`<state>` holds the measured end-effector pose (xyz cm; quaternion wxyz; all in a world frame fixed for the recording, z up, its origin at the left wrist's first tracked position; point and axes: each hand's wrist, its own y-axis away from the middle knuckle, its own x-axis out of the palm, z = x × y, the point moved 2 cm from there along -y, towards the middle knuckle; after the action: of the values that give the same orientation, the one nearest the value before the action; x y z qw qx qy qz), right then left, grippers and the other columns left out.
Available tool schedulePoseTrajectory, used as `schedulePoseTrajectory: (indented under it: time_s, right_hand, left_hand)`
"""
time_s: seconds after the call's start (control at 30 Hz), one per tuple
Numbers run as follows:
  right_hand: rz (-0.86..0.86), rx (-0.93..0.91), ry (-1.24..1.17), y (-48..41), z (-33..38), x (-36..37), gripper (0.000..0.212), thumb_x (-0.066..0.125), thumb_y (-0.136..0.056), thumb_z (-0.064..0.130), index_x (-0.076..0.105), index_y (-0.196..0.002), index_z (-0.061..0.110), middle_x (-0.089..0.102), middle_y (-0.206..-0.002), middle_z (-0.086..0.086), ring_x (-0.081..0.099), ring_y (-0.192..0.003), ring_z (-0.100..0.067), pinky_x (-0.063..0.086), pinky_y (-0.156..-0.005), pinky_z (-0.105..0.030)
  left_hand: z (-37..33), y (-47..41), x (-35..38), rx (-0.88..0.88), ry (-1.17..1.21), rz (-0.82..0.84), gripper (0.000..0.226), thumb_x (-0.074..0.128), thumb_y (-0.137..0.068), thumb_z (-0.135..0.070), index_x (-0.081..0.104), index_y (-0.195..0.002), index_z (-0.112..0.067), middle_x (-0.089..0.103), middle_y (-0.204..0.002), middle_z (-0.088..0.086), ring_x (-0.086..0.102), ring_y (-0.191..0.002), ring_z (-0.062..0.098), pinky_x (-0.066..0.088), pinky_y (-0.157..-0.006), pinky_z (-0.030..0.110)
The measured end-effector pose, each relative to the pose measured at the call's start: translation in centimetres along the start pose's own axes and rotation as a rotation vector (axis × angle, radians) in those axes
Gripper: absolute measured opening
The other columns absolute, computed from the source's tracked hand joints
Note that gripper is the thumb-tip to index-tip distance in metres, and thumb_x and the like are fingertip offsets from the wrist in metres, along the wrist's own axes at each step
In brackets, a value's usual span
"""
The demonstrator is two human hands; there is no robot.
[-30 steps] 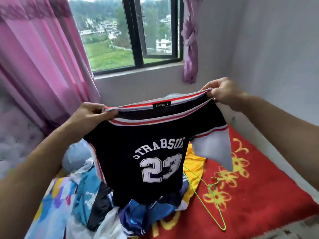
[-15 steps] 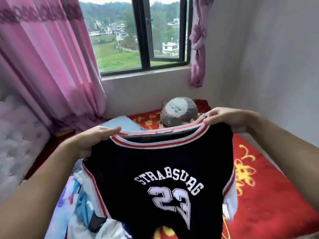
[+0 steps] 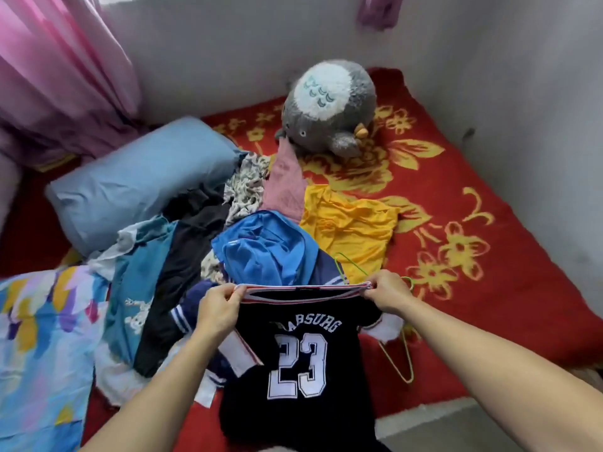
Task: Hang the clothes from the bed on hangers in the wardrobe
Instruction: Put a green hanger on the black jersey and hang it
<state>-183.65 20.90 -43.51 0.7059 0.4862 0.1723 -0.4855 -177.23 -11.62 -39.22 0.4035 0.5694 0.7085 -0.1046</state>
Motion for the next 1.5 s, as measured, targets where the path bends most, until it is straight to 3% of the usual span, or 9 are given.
schedulePoseTrajectory:
  time_s: [0.13,0.27,0.4,0.47,0.57,0.7,1.0,1.2,1.5]
  right_hand:
    - [0.235,0.119,-0.123,-5.0,-5.1,3.5,0.009,0.073,-0.077,0.013,0.069,-0.073,0.019,0.062,-0.068,-0.005,0.057,-0.072,-0.018,0.037,-0.053,-0.024]
    - [0.027,0.448,-0.259,-11.2,-11.3,4.5,0.024,0.055,-0.085,0.005,0.062,-0.063,0.007,0.051,-0.072,-0.025,0.044,-0.064,-0.023,0.033,-0.056,-0.032]
    - [-0.160,0.738,-0.323,-16.3,-16.3,6.6,0.037,0.052,-0.094,0.015,0.057,-0.120,-0.010,0.057,-0.127,-0.027,0.050,-0.122,-0.039,0.041,-0.099,-0.038]
    - [-0.119,0.803,-0.444,-18.3,-18.6,8.6,0.056,0.058,-0.091,0.024,0.046,-0.131,-0.013,0.053,-0.133,-0.025,0.051,-0.123,-0.037,0.043,-0.102,-0.042]
    - [-0.149,0.954,-0.737,-21.1,-23.4,12.8,0.073,0.072,-0.078,0.038,0.044,-0.130,-0.005,0.060,-0.120,-0.019,0.065,-0.094,-0.033,0.056,-0.081,-0.049]
    - [-0.008,0.996,-0.776,-20.8,-20.9,12.7,0.027,0.069,-0.084,0.028,0.061,-0.103,0.011,0.053,-0.062,-0.005,0.044,-0.044,-0.017,0.042,-0.041,-0.024]
    - [-0.305,0.114,-0.213,-24.1,-9.3,-1.0,0.048,0.043,-0.095,0.051,0.065,-0.087,0.009,0.068,-0.089,-0.019,0.062,-0.089,-0.038,0.043,-0.069,-0.039]
    - [-0.661,-0.295,-0.310,-19.1,-0.8,-11.4,0.038,0.043,-0.101,0.041,0.056,-0.091,0.006,0.067,-0.068,-0.008,0.065,-0.068,-0.029,0.043,-0.060,-0.039]
    - [-0.478,-0.507,-0.307,-10.4,3.0,-6.3,0.050,0.044,-0.092,0.053,0.050,-0.070,0.009,0.061,-0.054,0.001,0.060,-0.051,-0.021,0.047,-0.051,-0.041]
  left_hand:
    - [0.9,-2.2,5.0,-0.064,-0.036,-0.019,0.034,0.056,-0.095,-0.027,0.058,-0.062,-0.019,0.054,-0.057,-0.004,0.052,-0.064,0.020,0.034,-0.061,0.034]
    - [1.2,-4.3,8.2,-0.122,-0.010,-0.114,0.036,0.056,-0.095,-0.032,0.059,-0.063,-0.016,0.051,-0.054,-0.003,0.047,-0.060,0.016,0.034,-0.062,0.035]
    - [1.7,-5.8,9.9,-0.133,0.002,-0.189,0.038,0.053,-0.096,-0.030,0.050,-0.060,-0.019,0.047,-0.054,-0.001,0.042,-0.058,0.015,0.033,-0.063,0.037]
    - [2.3,-6.3,10.7,-0.119,0.021,-0.199,0.028,0.052,-0.097,-0.029,0.061,-0.072,-0.021,0.057,-0.062,-0.003,0.049,-0.066,0.015,0.038,-0.066,0.036]
    - [3.5,-6.8,11.7,-0.121,0.032,-0.189,0.026,0.054,-0.097,-0.027,0.064,-0.076,-0.014,0.061,-0.068,0.009,0.051,-0.069,0.013,0.039,-0.067,0.035]
    - [4.2,-7.3,12.3,-0.110,0.012,-0.164,0.038,0.055,-0.092,-0.034,0.055,-0.068,-0.004,0.049,-0.060,0.013,0.039,-0.060,0.014,0.035,-0.059,0.035]
    - [-0.3,-8.9,10.2,-0.088,0.001,-0.188,0.043,0.052,-0.097,-0.026,0.042,-0.057,-0.015,0.039,-0.052,-0.003,0.036,-0.055,0.015,0.032,-0.056,0.033]
    - [-0.9,-10.1,8.4,-0.043,-0.059,-0.137,0.044,0.052,-0.097,-0.027,0.045,-0.058,-0.006,0.046,-0.053,0.004,0.043,-0.057,0.023,0.036,-0.060,0.041]
    - [-1.8,-10.6,6.8,0.085,-0.084,-0.064,0.046,0.052,-0.097,-0.027,0.039,-0.055,-0.010,0.041,-0.050,0.001,0.041,-0.054,0.024,0.038,-0.058,0.045]
